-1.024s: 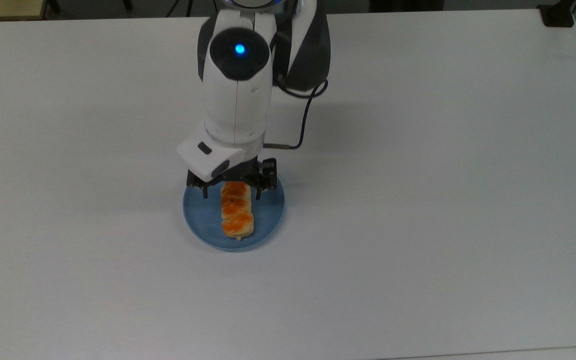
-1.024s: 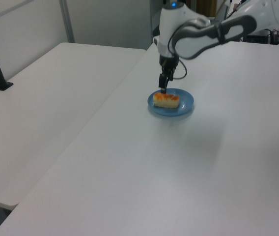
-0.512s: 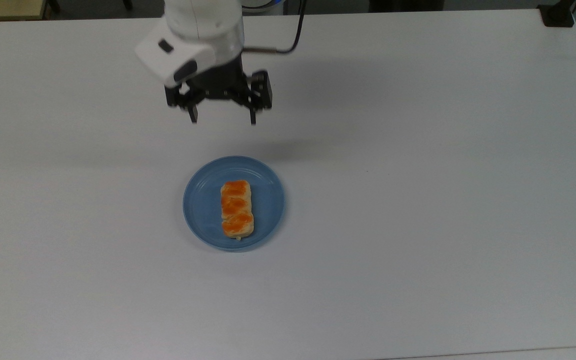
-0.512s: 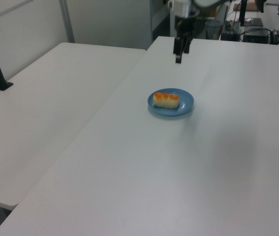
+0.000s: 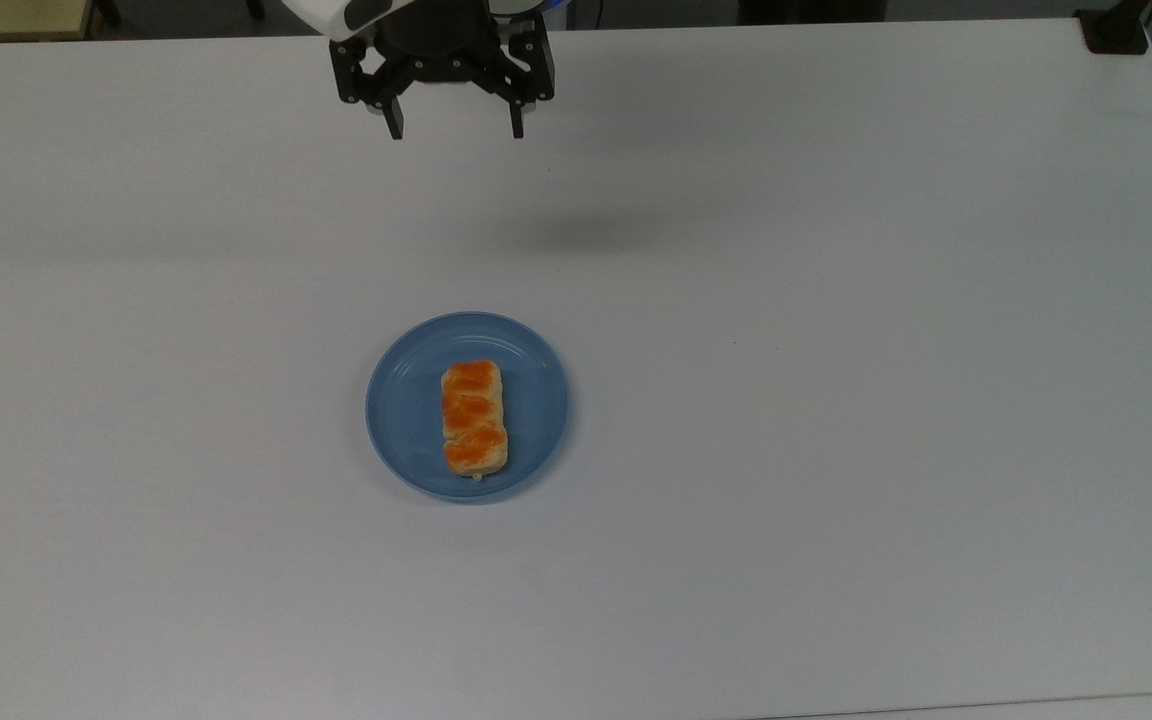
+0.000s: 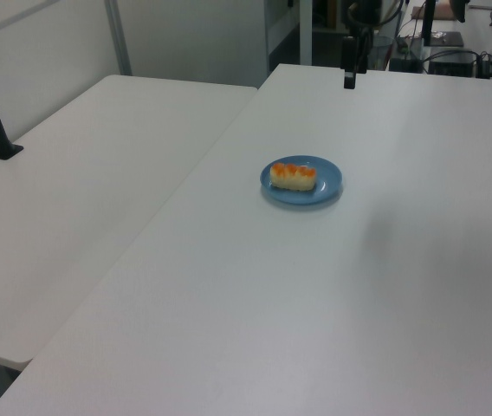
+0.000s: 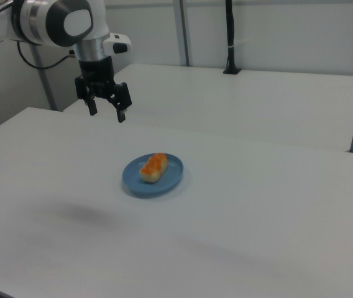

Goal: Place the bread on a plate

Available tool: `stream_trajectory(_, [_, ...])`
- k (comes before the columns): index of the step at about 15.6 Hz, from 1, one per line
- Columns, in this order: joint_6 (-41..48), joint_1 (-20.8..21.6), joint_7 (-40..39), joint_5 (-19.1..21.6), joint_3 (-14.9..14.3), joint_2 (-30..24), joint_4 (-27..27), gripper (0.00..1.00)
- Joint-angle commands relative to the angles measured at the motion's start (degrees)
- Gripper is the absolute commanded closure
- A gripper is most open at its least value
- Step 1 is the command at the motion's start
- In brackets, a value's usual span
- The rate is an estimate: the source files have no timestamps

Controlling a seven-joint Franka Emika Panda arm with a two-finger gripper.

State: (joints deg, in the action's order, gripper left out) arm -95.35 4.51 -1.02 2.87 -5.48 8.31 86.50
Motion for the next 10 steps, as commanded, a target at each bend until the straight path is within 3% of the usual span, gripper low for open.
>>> stream_trajectory(1, [-0.02, -0.38, 0.67, -1.03, 1.18, -4.0, 4.56, 0.0])
stream_trajectory(10, [1.13, -0.12, 0.84, -1.03, 1.09, -3.91, 4.56, 0.0])
